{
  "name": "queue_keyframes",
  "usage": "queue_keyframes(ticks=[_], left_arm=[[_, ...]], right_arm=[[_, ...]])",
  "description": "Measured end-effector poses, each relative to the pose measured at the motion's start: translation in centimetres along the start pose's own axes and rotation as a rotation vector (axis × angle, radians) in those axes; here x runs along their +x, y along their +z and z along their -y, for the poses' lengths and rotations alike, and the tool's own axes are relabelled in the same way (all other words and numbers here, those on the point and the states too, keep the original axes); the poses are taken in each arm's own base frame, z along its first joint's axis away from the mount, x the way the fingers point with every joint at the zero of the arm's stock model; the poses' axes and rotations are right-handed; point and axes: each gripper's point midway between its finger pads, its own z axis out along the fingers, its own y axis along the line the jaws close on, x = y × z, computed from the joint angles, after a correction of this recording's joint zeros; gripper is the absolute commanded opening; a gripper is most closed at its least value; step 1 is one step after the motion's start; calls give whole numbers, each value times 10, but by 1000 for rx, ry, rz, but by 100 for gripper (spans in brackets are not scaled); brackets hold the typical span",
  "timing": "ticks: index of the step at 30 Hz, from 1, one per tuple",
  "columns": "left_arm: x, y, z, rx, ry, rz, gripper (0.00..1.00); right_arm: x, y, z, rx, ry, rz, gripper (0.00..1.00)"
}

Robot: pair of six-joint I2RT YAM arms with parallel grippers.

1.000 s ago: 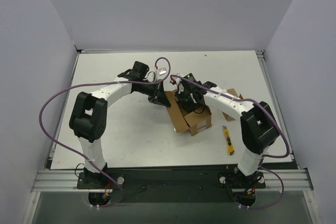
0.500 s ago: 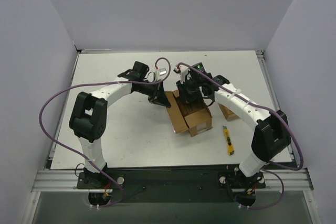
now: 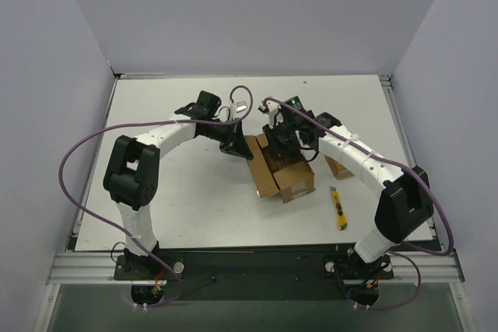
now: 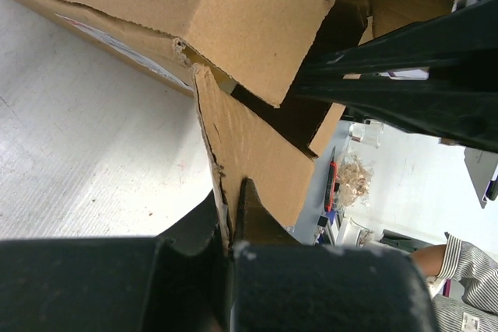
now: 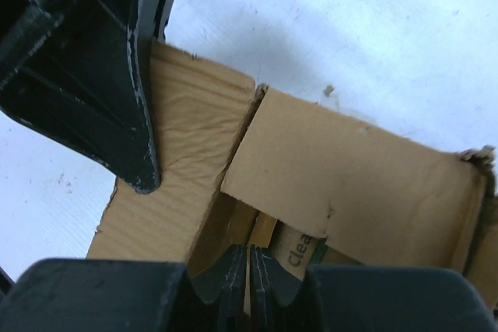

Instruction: Unpack the express box

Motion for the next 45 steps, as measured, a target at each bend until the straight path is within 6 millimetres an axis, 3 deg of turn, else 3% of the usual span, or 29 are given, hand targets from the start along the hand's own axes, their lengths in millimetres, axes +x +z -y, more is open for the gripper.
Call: queue_keyframes(ticks=[2, 5, 17, 21, 25, 32, 37, 42, 45], left_arm=[[0, 0, 0, 1, 0, -1, 0], [0, 0, 0, 1, -2, 0, 0], [-2, 0, 1, 4, -13, 4, 0], [-3, -1, 0, 2, -15, 8, 0], [-3, -1, 1, 5, -13, 8, 0], [-6, 0, 2, 10, -7, 9, 0], [-10, -4, 1, 9, -1, 23, 0], [-20, -12, -6, -12, 20, 54, 0], [-28, -13, -10, -35, 41, 68, 0]], right_arm=[[8, 2, -3, -1, 4, -26, 30], [17, 7, -5, 3, 23, -54, 36], [46, 45, 5, 50, 115, -178, 38], [47, 50, 6, 51, 125, -188, 29], [51, 57, 3, 26, 140, -204, 0], [49, 55, 3, -44, 177, -200, 0], [15, 28, 4, -96, 146, -118, 0], [-53, -41, -4, -173, 82, 106, 0], [-82, -82, -12, -208, 57, 229, 0]])
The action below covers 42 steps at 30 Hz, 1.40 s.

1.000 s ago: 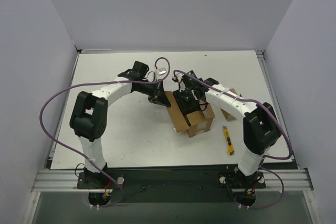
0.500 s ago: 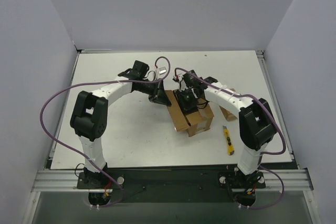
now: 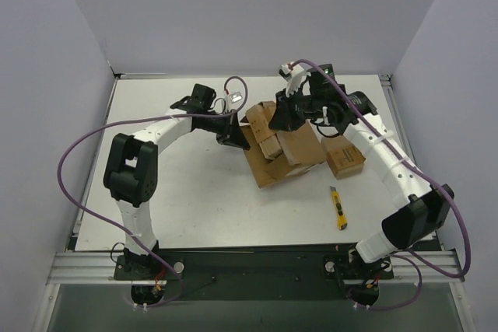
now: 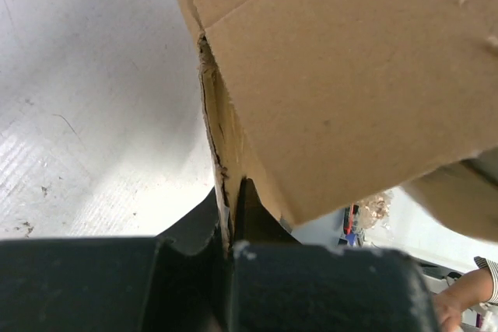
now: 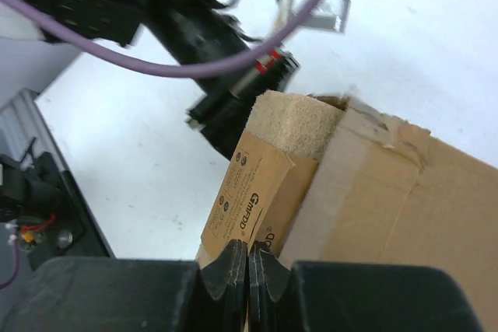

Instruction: Unpack the express box

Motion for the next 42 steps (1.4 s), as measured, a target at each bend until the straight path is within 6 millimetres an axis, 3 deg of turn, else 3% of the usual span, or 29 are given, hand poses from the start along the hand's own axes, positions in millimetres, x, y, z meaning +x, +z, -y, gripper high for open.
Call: queue_keyframes(ticks=[4, 7, 14, 17, 19, 23, 27, 35, 42], left_arm=[[-6, -1, -1, -9, 12, 7, 0], [-6, -7, -6, -24, -5, 10, 0], [-10, -39, -36, -76, -106, 57, 0], [-11, -55, -41, -77, -136, 85, 0], [-13, -65, -35, -56, -139, 108, 0], [-20, -86, -10, 26, -132, 166, 0], [-27, -106, -5, 87, -170, 217, 0], [-38, -135, -29, 50, -225, 305, 0], [-48, -143, -32, -9, -141, 328, 0]], right_arm=[[-28, -29, -13, -29, 13, 96, 0], [-50, -46, -5, -3, 30, 168, 0], [-124, -106, 15, 91, -16, 420, 0], [-128, -116, 28, 162, -40, 449, 0], [-115, -113, 47, 253, -57, 428, 0], [-55, -87, 91, 403, -35, 272, 0], [10, -62, 123, 469, 20, 93, 0], [69, -32, 145, 489, 97, -96, 0], [108, -14, 143, 469, 152, -193, 0]])
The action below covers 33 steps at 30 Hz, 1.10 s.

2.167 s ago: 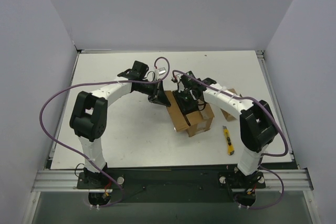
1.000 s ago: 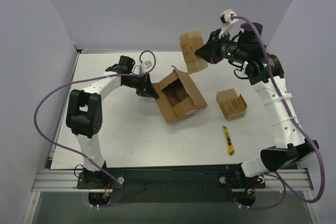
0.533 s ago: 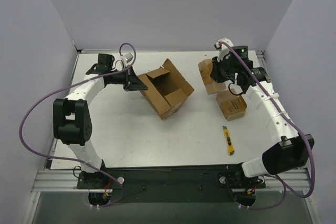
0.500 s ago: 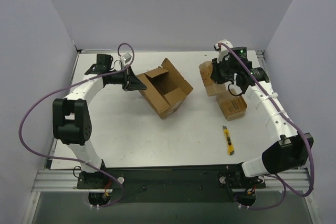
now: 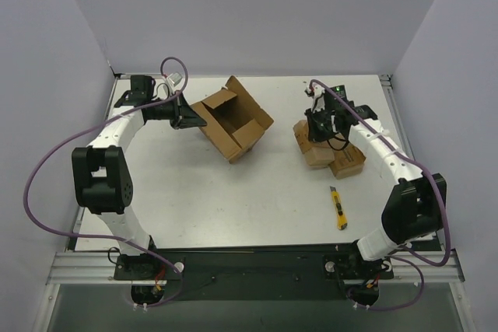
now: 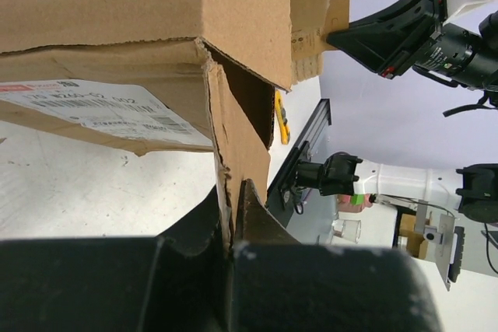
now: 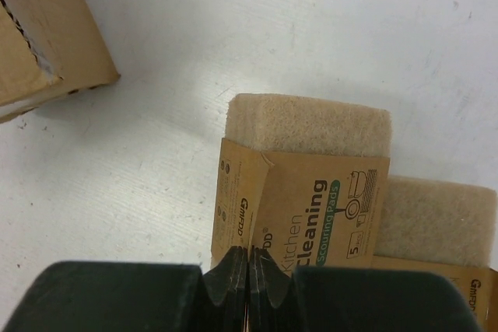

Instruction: Unpack the express box

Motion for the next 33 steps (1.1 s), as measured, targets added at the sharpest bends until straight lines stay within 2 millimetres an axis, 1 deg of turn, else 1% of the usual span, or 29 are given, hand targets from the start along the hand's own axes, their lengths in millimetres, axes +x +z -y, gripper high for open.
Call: queue_keyframes(ticks=[1, 2, 3, 4, 5, 6, 7, 8, 9, 12, 15, 17, 20, 23, 24, 27, 30, 33], left_arm=[[0, 0, -1, -4, 4, -1, 0], [1, 0, -2, -9, 5, -1, 1], [1, 0, -3, -13, 4, -2, 4], [2, 0, -4, -17, 3, -2, 13], [2, 0, -5, -23, 3, -2, 17], [2, 0, -6, -27, 4, -2, 21], [2, 0, -7, -33, 6, -3, 31], [3, 0, -8, -39, 7, -4, 63], [4, 0, -10, -48, 10, -4, 89], [3, -2, -13, -72, 30, -4, 91], [0, -4, -13, -99, 59, -2, 92], [-6, -7, -11, -120, 98, 6, 93], [-18, -13, -9, -163, 169, 30, 95], [-32, -20, -7, -212, 234, 58, 97], [-37, -25, -7, -231, 250, 70, 97], [-57, -43, -7, -292, 299, 123, 97], [-79, -63, -6, -354, 341, 180, 97], [-96, -77, -11, -417, 362, 210, 97]], right_arm=[[4, 2, -2, 3, -2, -10, 2], [8, 3, -4, 4, -6, -20, 34], [12, 5, -7, 4, -11, -32, 56], [16, 7, -10, 3, -8, -43, 68], [20, 8, -12, 1, -5, -53, 97], [22, 9, -14, -7, -6, -59, 98], [23, 10, -19, -25, -3, -62, 98], [23, 9, -22, -42, -10, -60, 99], [21, 9, -26, -60, -11, -54, 99], [9, 5, -27, -61, -3, -27, 100], [-13, -7, -17, 3, 11, 18, 100], [-28, -19, -7, 68, 16, 43, 100], [-45, -44, 11, 178, 23, 61, 100], [-55, -64, 25, 270, 24, 75, 100], [-55, -68, 29, 294, 24, 73, 100], [-47, -74, 38, 349, 20, 41, 100], [-37, -73, 43, 377, 14, 15, 100], [-23, -73, 46, 394, -2, -16, 100]])
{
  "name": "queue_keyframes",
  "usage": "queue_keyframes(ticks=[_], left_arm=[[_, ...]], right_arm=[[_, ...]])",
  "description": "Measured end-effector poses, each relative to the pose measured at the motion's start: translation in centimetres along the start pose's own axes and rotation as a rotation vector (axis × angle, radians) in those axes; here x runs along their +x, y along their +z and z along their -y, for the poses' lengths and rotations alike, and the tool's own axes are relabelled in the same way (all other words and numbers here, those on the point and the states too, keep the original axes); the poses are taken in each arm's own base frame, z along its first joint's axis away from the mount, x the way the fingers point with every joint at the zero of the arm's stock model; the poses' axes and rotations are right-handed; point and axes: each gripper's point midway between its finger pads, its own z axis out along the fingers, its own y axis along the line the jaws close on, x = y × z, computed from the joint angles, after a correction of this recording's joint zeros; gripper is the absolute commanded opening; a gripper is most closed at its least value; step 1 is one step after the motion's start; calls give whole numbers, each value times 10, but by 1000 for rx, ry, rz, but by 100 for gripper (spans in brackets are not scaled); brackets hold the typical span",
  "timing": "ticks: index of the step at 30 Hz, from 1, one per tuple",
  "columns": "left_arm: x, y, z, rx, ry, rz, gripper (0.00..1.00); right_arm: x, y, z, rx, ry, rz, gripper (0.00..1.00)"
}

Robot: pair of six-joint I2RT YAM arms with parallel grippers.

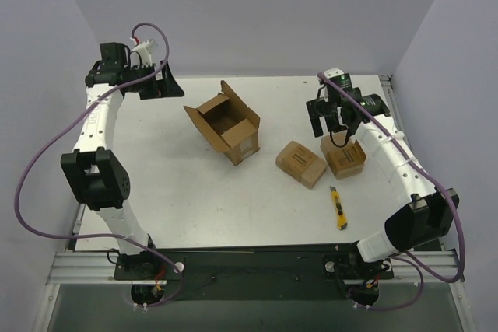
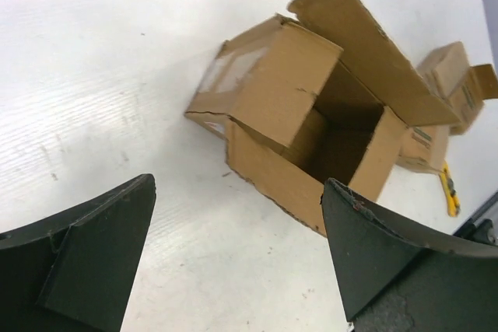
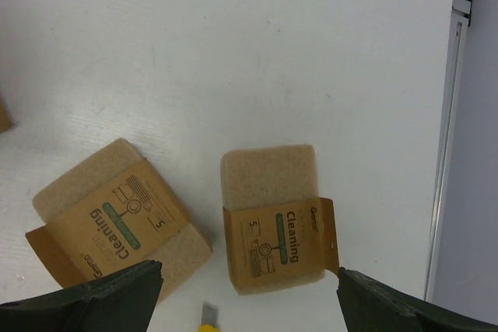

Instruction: Unpack the express box

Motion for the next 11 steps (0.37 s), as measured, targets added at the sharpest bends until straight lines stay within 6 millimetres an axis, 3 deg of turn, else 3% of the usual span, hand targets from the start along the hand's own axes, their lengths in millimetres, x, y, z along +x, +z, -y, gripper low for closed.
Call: queue_keyframes(ticks=[7, 11], left_arm=[[-13, 6, -43, -169, 32, -66, 97], [-4, 10, -72, -266, 16, -119, 97]], right_arm=[[25, -3, 14, 37, 6, -22, 100], [34, 0, 16, 44, 10, -41, 100]])
